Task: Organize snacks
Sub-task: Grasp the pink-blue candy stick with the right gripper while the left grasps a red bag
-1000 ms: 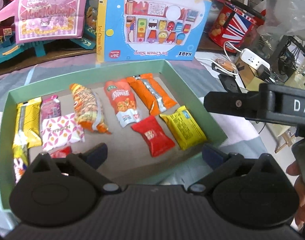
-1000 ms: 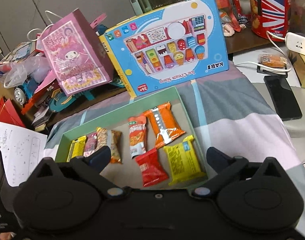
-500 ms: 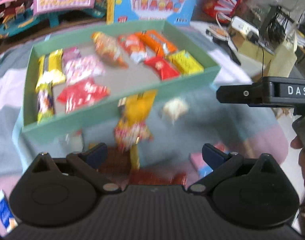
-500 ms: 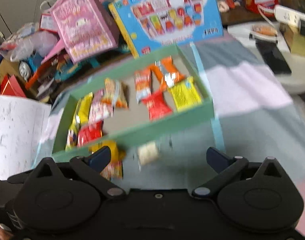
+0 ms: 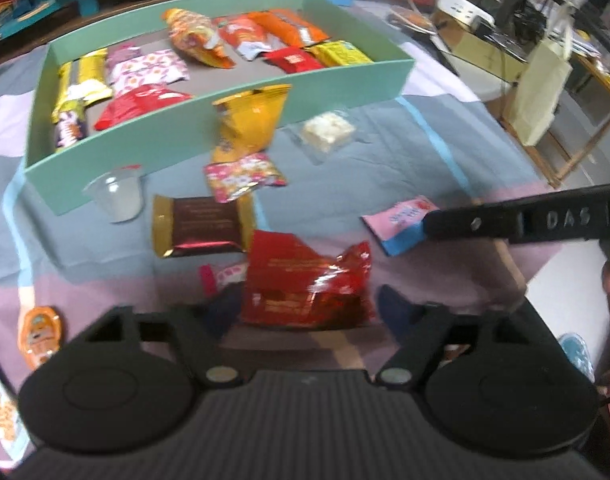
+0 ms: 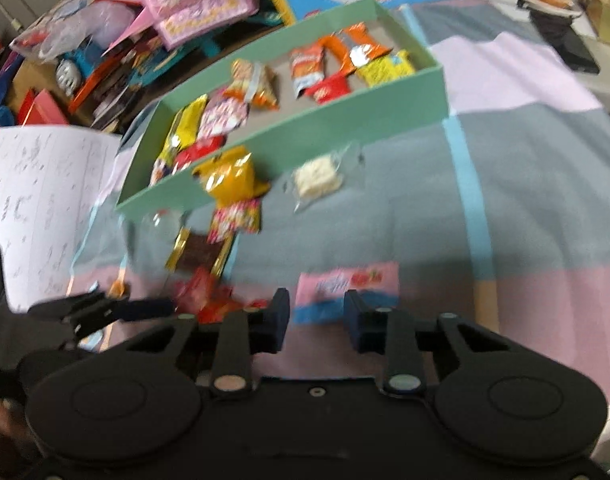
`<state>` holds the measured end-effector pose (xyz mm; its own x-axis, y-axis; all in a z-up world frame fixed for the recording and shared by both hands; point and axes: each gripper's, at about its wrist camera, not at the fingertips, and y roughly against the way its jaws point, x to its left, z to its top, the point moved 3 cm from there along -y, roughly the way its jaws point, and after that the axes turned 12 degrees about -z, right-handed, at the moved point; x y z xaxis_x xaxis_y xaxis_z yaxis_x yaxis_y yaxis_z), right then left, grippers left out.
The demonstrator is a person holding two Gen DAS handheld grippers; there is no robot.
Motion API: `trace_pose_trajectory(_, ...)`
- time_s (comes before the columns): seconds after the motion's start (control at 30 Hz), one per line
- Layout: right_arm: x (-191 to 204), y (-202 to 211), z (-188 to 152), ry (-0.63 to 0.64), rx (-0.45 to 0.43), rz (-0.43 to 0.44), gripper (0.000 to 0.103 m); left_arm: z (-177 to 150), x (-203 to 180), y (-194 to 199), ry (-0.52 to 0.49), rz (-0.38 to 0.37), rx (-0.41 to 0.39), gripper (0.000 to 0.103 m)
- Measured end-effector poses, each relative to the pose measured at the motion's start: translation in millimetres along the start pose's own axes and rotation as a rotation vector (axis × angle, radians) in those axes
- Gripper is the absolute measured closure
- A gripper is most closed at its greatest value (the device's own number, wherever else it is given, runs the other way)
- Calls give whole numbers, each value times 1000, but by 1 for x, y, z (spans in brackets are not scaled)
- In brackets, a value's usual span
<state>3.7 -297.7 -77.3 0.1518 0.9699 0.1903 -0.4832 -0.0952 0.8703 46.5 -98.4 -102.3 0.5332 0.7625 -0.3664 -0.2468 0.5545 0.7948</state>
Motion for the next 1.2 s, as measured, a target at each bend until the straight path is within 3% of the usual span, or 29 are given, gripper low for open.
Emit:
trace_pose_trajectory(0.13, -3, -9, -4, -4, 55, 13, 73, 5, -8, -8, -33, -20, 0, 44)
trace_pose_trajectory(0.3, -5, -22, 3, -46, 51, -5, 73, 19, -5, -18, -8, -22, -30, 41)
trace_pose_trajectory(0.43, -13, -30, 16, -93, 33, -20, 73, 28, -2, -22, 21, -22, -37, 35)
trace_pose_trajectory(0.53, -13, -37, 22, -98, 31, -16, 73, 27, -7, -24, 28, -37, 4, 22)
trace_pose_trajectory(0.63, -11, -40, 24, -87, 23, -21, 73, 23, -10, -22, 27, 3, 27, 22)
trace_pose_trajectory(0.77, 2, -45, 26, -54, -6, -39, 73, 22, -12, -23, 48, -32, 31, 29)
trace_pose_trajectory(0.9, 18, -46, 28, 28, -44, -81, 71, 23, -14, -28, 46, -34, 31, 29)
trace_pose_trajectory(0.97, 23, -45, 27, 93, -61, -112, 83, 24, -16, -32, 43, -29, 26, 29)
trace_pose_trajectory(1.0, 25, -45, 27, 113, -68, -121, 84, 25, -16, -33, 40, -25, 21, 29)
trace_pose_trajectory(1.2, -8, -37, 35, 28, -94, -154, 84, 44, -21, -50, -39, 41, -28, 30)
